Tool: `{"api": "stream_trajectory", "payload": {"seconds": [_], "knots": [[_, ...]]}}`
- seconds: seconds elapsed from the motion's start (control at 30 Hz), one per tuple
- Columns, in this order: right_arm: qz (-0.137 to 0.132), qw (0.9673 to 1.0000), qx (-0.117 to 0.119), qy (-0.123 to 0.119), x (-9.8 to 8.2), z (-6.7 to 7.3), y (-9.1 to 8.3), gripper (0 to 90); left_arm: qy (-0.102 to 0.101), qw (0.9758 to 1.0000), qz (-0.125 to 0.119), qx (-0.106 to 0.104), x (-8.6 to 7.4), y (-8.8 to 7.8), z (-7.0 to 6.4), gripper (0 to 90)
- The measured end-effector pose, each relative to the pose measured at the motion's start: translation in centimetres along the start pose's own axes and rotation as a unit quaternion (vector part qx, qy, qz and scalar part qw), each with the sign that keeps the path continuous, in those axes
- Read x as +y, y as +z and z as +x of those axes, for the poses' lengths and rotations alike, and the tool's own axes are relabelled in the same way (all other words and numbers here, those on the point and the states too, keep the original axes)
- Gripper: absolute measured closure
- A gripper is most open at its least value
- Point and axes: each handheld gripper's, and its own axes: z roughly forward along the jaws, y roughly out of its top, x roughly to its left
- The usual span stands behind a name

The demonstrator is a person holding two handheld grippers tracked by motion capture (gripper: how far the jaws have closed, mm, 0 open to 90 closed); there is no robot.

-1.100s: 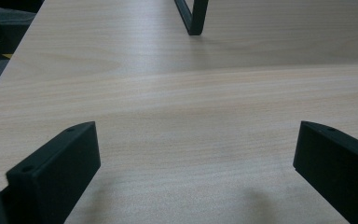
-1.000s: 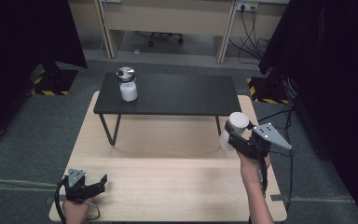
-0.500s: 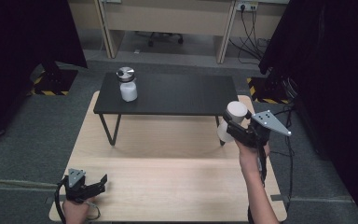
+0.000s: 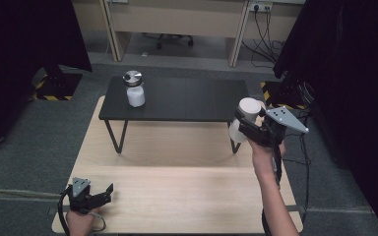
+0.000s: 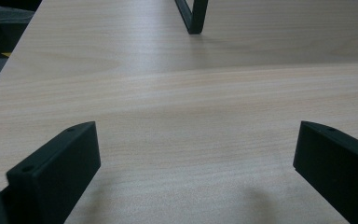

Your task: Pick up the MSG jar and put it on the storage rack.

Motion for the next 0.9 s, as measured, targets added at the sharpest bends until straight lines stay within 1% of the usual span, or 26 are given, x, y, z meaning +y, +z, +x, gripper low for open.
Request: {"api": "stream_trajectory", "payload": {"seconds": [0.27,0.5,0.63,0.9], "knots": [[-0.006,1.0000,-0.003,-0.007,1.4,0.4,0.9,33.5,0.000,1.0000,0.001,-0.001,0.0,0.0,0.0,0.0],[-0.007,0.9999,-0.005,-0.010,2.0,0.6,1.7,33.6,0.000,1.0000,0.000,-0.001,0.0,0.0,0.1,0.0],[-0.006,0.9999,-0.006,-0.013,2.2,0.5,2.3,33.6,0.001,1.0000,-0.001,-0.001,0.0,0.0,0.0,0.0],[-0.007,0.9999,-0.007,-0.010,2.3,0.3,3.6,33.5,0.000,1.0000,-0.003,0.000,-0.1,0.0,0.1,0.0]]}}
